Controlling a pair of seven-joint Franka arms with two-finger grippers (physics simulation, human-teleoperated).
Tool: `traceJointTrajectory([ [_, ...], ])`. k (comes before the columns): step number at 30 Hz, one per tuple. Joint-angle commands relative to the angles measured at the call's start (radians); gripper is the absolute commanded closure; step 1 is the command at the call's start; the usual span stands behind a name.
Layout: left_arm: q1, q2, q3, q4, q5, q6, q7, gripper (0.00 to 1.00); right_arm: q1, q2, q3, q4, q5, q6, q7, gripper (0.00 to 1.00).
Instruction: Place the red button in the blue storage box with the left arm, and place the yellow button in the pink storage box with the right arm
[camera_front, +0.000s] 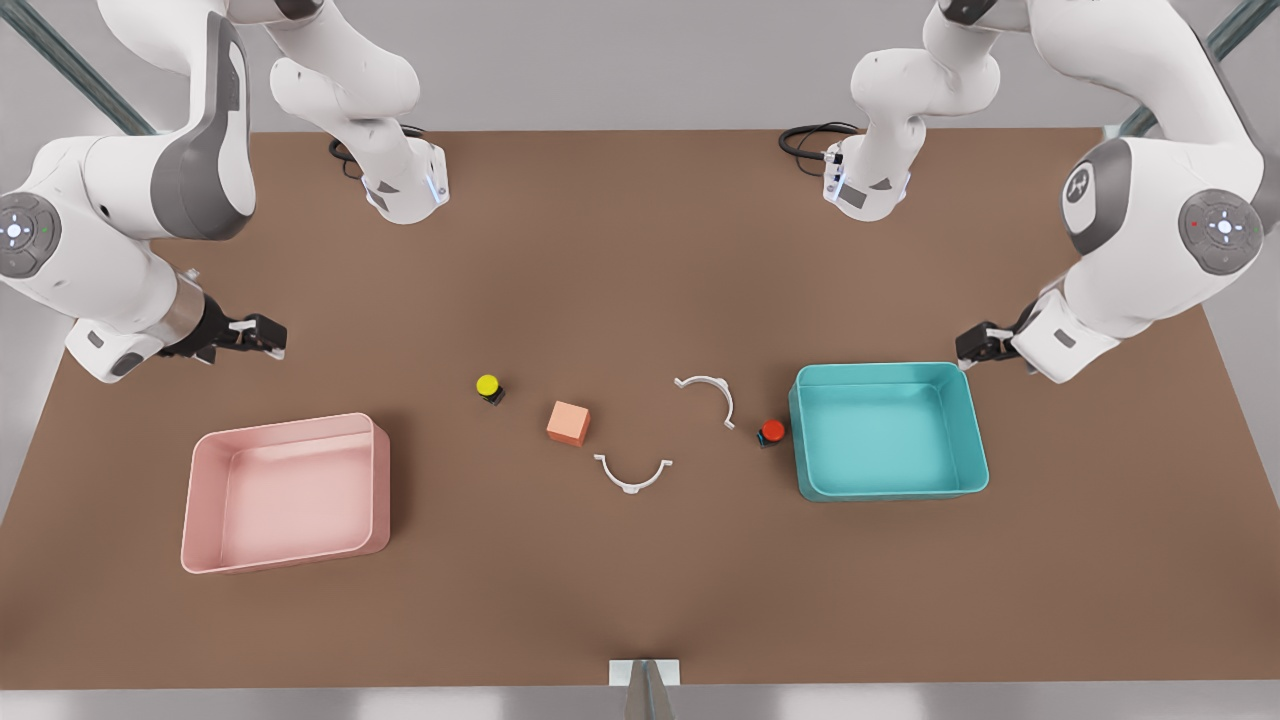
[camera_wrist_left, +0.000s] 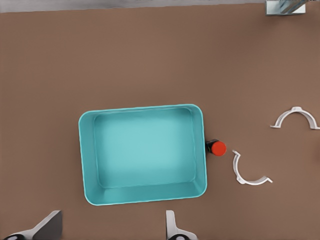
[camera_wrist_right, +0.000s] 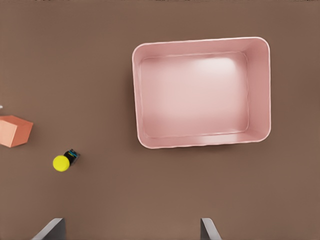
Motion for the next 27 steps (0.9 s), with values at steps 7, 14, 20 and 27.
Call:
traceJointTrajectory([
  [7, -0.276, 0.165, -0.016, 0.002, 0.071, 0.243, 0.618, 0.0, 0.046, 0.085, 0.122, -0.004, -0.003, 0.1, 0.08, 0.0],
  [14, -0.382, 0.191, -0.022, -0.377, 0.048, 0.78, 1.045, 0.0, 0.208, 0.197, 0.223, -0.234, -0.009, 0.434, 0.469, 0.0],
  [20, -0.385, 0.268, -0.017, -0.467, 0.049, 1.007, 1.072, 0.0, 0.204, 0.162, 0.246, -0.467, -0.01, 0.695, 0.51, 0.0],
  [27, -0.377, 0.317, 0.001, -0.495, 0.051, 1.063, 1.092, 0.0, 0.173, 0.177, 0.245, -0.564, -0.039, 0.846, 0.51, 0.0],
])
